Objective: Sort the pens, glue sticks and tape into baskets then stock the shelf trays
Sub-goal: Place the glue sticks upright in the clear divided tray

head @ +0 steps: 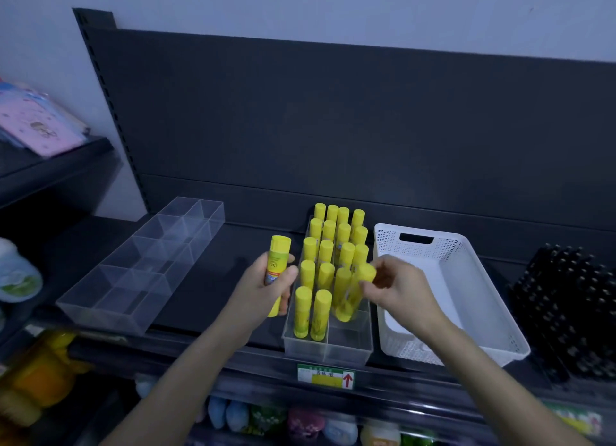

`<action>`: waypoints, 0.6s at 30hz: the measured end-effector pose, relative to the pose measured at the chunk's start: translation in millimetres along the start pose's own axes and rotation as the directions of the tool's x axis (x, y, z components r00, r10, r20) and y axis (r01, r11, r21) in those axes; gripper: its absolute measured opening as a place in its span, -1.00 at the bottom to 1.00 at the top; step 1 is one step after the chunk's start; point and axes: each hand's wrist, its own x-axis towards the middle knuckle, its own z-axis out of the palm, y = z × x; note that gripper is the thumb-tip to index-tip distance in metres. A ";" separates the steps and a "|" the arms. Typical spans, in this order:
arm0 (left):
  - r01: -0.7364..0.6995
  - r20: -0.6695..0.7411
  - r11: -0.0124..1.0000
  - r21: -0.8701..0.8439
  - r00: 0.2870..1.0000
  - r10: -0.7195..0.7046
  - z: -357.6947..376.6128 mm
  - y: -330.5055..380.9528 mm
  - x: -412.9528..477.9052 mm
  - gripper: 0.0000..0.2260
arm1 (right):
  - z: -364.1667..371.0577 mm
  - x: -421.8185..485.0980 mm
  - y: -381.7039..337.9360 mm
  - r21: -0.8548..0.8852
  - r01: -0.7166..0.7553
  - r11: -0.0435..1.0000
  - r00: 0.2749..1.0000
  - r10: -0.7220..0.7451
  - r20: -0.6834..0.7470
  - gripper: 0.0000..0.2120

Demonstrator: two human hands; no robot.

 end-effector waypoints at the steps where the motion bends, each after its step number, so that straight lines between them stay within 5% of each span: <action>1: 0.018 0.010 1.000 0.015 1.000 -0.018 0.6 -0.3 -0.5 -0.93 | 4.7 -1.1 4.7 -0.075 -0.007 0.997 0.999 0.010 0.039 -0.85; 7: 0.163 0.086 0.986 0.014 0.983 -0.164 0.5 -3.9 -0.2 -0.91 | 27.0 -2.2 13.6 -0.380 0.050 0.924 0.975 0.037 0.219 -0.75; 18: -0.088 0.025 0.990 0.112 0.996 0.086 -1.6 -2.6 2.9 -0.89 | 28.8 0.8 14.1 -0.431 0.092 0.898 0.971 0.015 0.238 -0.73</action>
